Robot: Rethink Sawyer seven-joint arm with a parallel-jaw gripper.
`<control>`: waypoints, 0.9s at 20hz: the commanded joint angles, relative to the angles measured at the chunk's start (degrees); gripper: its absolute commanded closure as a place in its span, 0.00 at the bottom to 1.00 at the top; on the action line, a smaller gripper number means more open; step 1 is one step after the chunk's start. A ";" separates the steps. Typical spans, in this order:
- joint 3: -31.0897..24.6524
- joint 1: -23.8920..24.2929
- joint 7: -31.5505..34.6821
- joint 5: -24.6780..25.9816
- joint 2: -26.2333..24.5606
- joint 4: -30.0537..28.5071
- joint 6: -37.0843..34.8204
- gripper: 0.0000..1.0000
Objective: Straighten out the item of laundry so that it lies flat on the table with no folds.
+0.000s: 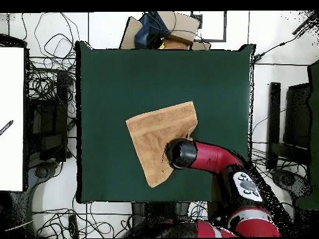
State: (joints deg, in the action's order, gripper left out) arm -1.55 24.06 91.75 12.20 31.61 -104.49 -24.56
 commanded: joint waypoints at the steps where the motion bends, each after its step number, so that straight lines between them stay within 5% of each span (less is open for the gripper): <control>1: -2.91 -0.51 7.33 -3.17 1.72 3.29 -3.97 1.00; 18: -3.08 0.44 8.21 -2.38 -1.02 1.74 1.17 1.00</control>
State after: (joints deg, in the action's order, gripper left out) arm -1.55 24.47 91.75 12.02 32.12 -104.50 -24.66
